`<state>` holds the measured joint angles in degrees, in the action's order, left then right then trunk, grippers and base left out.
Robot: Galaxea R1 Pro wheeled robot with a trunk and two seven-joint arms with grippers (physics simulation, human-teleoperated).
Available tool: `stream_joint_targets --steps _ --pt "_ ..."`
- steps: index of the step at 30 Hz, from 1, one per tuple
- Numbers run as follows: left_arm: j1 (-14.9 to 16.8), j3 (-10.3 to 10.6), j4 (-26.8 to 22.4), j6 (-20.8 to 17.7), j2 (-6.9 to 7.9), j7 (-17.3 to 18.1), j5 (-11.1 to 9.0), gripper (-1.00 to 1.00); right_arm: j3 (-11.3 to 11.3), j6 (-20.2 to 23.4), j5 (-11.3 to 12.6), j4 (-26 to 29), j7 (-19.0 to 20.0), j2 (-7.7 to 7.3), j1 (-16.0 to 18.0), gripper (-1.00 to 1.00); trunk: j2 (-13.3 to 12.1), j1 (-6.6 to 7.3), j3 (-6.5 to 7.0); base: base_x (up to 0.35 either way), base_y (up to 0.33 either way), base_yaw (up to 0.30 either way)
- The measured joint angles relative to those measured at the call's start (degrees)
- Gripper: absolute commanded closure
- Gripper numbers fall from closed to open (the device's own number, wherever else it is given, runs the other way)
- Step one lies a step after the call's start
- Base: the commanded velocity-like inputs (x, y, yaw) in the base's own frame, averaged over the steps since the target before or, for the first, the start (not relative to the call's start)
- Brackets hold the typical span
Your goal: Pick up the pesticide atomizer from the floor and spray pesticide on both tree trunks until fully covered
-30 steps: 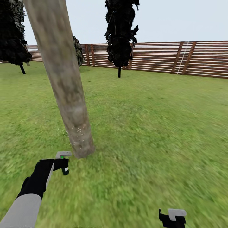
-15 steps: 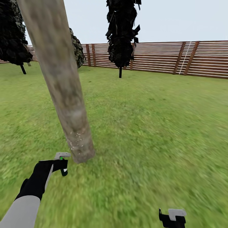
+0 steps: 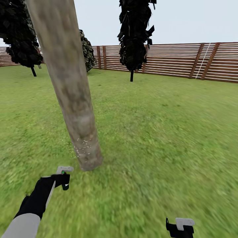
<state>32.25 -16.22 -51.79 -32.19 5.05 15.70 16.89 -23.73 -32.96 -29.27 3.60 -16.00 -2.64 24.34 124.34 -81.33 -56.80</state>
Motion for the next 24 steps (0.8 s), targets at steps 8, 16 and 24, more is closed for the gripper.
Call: stream_joint_targets --steps 8,16,24 --pt "-0.2 -0.5 9.8 0.9 0.61 -1.2 0.3 1.00 0.0 0.0 0.0 0.0 0.0 0.00 0.0 -1.00 0.0 0.00 0.00 0.217 -0.189 0.001" --pt "-0.4 -0.6 13.8 1.4 0.50 -6.8 -0.2 1.00 0.0 0.0 0.0 0.0 0.0 0.00 0.0 -1.00 0.0 0.00 0.00 0.243 -0.177 0.158" --pt "-0.4 -0.5 16.1 1.7 0.12 -6.8 -0.4 1.00 0.0 0.0 0.0 0.0 0.0 0.00 0.0 -1.00 0.0 0.00 0.00 0.098 -0.051 0.253"
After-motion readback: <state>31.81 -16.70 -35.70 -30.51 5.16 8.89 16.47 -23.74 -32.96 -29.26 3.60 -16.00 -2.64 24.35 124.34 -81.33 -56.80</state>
